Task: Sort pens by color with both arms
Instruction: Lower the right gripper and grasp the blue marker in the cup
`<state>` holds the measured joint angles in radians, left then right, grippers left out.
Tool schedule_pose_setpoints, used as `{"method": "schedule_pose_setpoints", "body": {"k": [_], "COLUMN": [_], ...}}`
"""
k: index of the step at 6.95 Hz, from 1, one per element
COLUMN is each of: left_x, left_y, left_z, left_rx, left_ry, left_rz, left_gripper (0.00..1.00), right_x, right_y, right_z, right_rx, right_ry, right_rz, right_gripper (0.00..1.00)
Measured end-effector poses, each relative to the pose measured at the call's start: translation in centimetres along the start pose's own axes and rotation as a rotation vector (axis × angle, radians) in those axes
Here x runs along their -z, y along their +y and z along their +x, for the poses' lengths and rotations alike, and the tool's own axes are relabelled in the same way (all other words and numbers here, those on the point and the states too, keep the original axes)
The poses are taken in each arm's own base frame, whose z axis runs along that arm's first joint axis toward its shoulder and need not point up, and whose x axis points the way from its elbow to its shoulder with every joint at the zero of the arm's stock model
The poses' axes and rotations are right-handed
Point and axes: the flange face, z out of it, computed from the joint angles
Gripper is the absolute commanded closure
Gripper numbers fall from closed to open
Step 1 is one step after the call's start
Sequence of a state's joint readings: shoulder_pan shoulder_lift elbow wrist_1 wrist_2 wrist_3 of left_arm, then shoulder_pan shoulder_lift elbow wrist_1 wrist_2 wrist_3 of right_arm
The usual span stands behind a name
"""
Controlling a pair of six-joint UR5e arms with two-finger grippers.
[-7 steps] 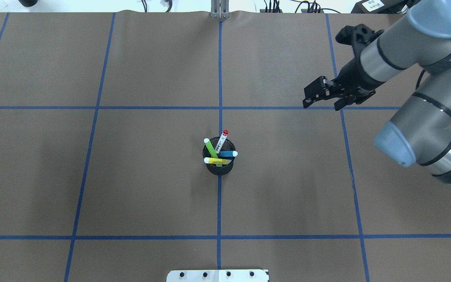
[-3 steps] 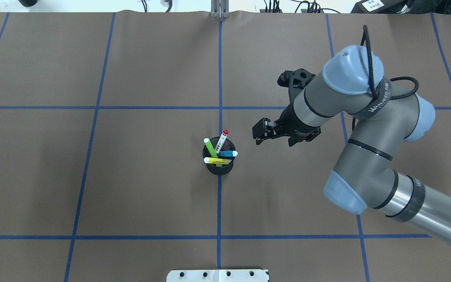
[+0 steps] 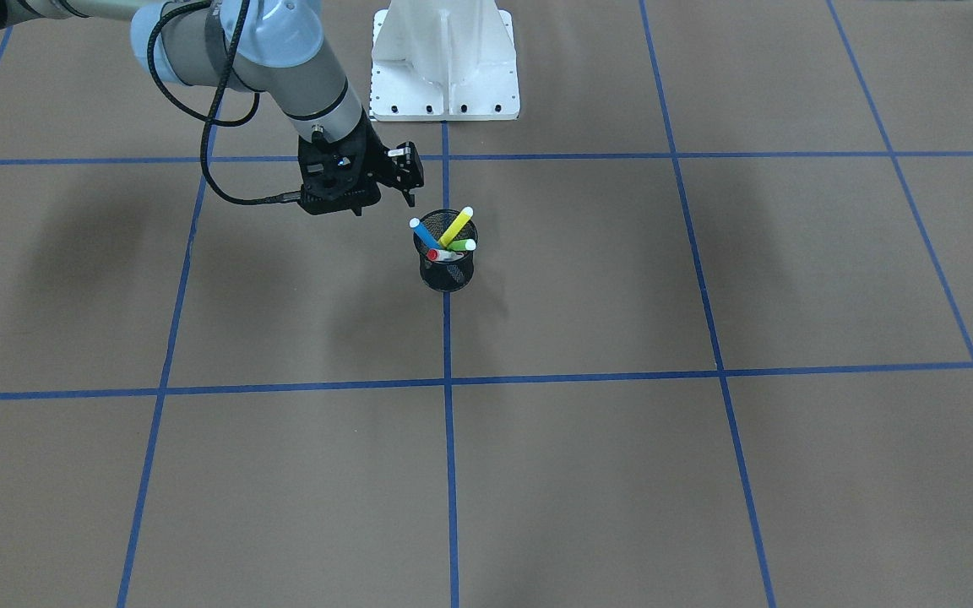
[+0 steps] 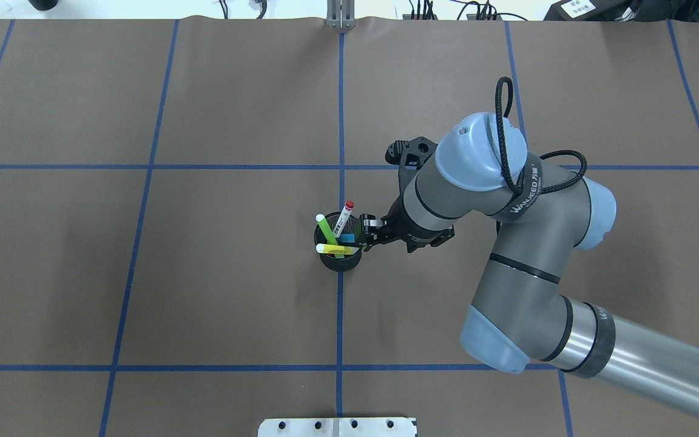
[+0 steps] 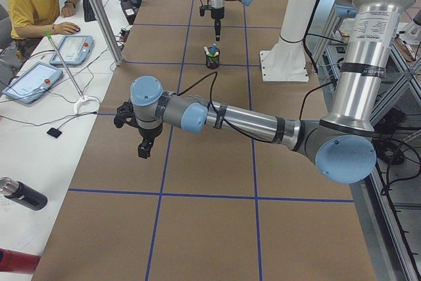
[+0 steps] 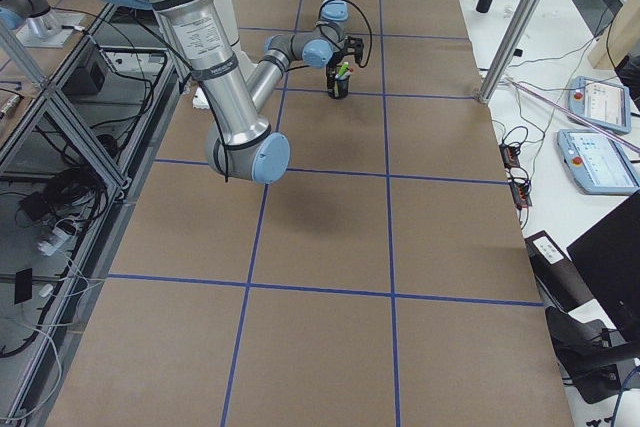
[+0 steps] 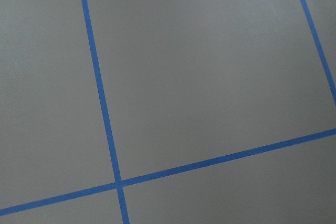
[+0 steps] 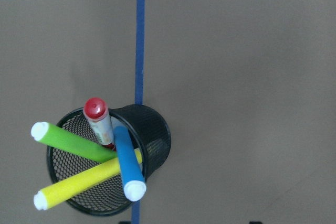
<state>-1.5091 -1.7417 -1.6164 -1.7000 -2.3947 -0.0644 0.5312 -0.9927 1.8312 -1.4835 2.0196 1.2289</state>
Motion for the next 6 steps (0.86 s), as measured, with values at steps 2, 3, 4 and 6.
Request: {"method": "schedule_pose_setpoints", "body": {"k": [2, 3, 4, 6], "left_x": [-0.1, -0.3, -0.4, -0.5], "left_y": [0.0, 0.1, 0.1, 0.1], "left_z": [0.0, -0.1, -0.2, -0.1], "left_rx": [-0.001, 0.0, 0.0, 0.0], "left_ry": [0.0, 0.0, 0.001, 0.001], "left_rz": [-0.001, -0.003, -0.004, -0.007], "left_gripper": [0.0, 0.0, 0.0, 0.0], "right_x": [-0.4, -0.4, -0.4, -1.0], "right_y": [0.3, 0.3, 0.3, -0.4], "right_z": [-1.9, -2.2, -2.3, -2.0], "right_rx": [0.018, 0.029, 0.042, 0.069], "right_ry": [-0.013, -0.021, -0.035, -0.061], "right_rz": [0.002, 0.005, 0.011, 0.03], "right_gripper": [0.33, 0.34, 0.34, 0.35]}}
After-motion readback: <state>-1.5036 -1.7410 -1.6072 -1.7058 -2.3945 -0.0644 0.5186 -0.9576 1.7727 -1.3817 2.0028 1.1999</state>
